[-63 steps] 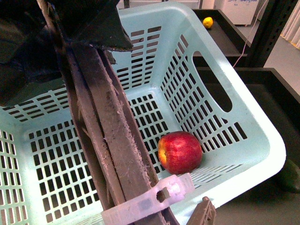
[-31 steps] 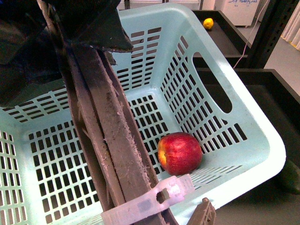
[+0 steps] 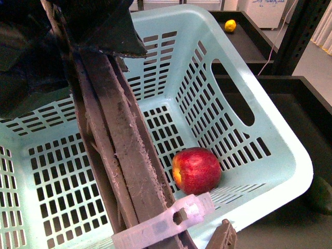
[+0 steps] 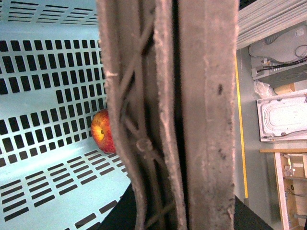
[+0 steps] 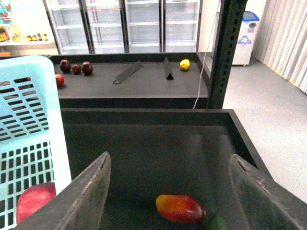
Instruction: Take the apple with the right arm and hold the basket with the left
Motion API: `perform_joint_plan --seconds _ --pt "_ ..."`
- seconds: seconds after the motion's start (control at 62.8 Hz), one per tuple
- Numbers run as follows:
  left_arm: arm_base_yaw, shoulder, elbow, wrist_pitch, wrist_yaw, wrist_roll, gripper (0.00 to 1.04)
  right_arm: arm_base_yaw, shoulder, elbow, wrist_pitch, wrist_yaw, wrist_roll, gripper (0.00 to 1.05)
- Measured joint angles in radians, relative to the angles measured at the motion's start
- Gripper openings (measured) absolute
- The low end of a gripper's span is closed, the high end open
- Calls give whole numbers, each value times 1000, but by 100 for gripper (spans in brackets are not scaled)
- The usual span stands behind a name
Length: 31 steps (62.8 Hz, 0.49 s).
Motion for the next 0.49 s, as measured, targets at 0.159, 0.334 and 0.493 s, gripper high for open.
perform_joint_plan --seconds 0.159,0.334,0.493 --pt "0 0 0 0 0 0 16 0 0 0 0 0 0 97" --pt "-10 -1 -20 60 -75 -44 16 0 0 0 0 0 0 96" --pt "26 -5 -45 153 -255 -340 16 0 0 0 0 0 0 96"
